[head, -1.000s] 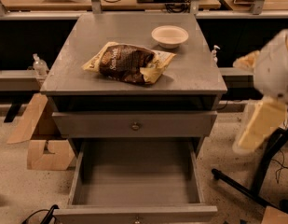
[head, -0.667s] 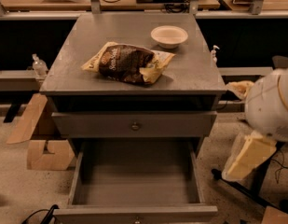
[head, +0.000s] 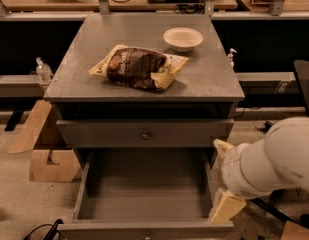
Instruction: Close middle drawer
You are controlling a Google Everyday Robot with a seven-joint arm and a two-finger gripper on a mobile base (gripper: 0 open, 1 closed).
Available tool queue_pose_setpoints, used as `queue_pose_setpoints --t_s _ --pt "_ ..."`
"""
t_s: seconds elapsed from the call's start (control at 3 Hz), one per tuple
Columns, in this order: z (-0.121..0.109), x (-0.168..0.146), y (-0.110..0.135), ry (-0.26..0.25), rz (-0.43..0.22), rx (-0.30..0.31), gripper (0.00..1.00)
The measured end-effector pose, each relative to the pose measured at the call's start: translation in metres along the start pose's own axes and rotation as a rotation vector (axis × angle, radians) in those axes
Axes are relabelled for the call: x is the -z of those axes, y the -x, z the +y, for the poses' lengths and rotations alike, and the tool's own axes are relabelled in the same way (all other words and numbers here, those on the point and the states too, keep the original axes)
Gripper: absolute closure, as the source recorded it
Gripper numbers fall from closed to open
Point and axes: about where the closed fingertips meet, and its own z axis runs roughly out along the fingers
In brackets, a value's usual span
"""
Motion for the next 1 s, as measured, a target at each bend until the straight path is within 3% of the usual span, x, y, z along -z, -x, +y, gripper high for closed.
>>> queue_pose_setpoints --t_s 0.33,0.67,1.0 --pt "-0.010 -0.006 -0.001 -0.056 -0.012 -0.005 0.00" --pt "-0.008 -0.010 -0.001 -0.052 -0.021 -0.007 0.00" --pt "0.012 -0.041 -0.003 -0.021 -0.085 -0.027 0.00"
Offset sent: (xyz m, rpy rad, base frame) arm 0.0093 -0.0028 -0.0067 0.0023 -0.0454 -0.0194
